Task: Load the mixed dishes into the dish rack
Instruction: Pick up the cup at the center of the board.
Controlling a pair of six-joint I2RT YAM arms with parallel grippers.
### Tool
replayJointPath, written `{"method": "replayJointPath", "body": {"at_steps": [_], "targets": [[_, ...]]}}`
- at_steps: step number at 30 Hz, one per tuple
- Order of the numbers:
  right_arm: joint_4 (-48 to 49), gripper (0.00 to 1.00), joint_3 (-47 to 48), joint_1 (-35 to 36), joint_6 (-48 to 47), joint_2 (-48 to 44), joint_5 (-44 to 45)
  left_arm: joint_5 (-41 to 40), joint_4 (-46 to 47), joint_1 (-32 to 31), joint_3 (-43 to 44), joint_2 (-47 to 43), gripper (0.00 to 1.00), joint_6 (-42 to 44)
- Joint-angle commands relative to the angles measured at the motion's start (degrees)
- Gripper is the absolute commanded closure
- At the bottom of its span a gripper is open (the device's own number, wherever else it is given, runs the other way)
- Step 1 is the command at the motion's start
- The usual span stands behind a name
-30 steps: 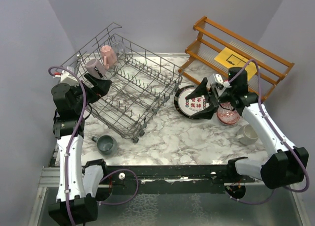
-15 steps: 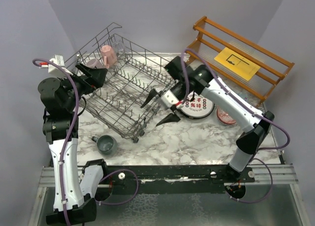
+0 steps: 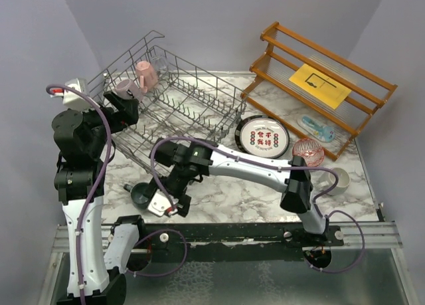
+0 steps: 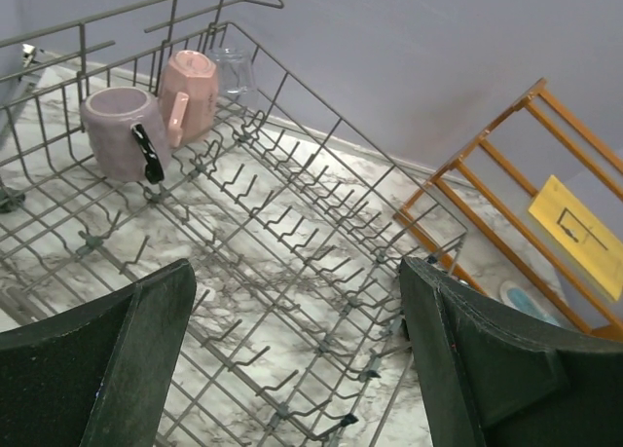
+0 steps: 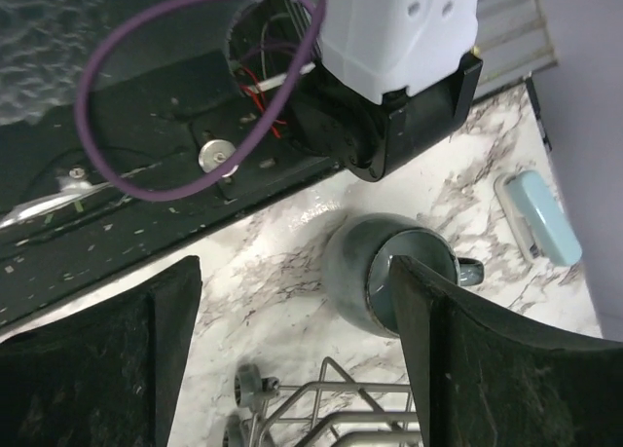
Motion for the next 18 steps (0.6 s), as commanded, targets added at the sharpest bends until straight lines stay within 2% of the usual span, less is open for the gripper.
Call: {"method": "replayJointPath", "body": {"at_steps": [1,10,18], "targets": [[10.75,0.24,2.98,1.91,10.48,3.93,8.60,-5.37,-2.51,-1.34,1.54,-2.25,0.12,5.04],[18.65,0.26,1.43,3.00,11.96,10.12,16.02,-7.85,-2.95,-2.42,-0.78,-4.85,0.11,6.75],[21.51,0.31,2.31,3.73,11.49,15.45,19.80,-8.98,-3.06,-3.38,-1.38,-5.66,0.11,7.72]]}}
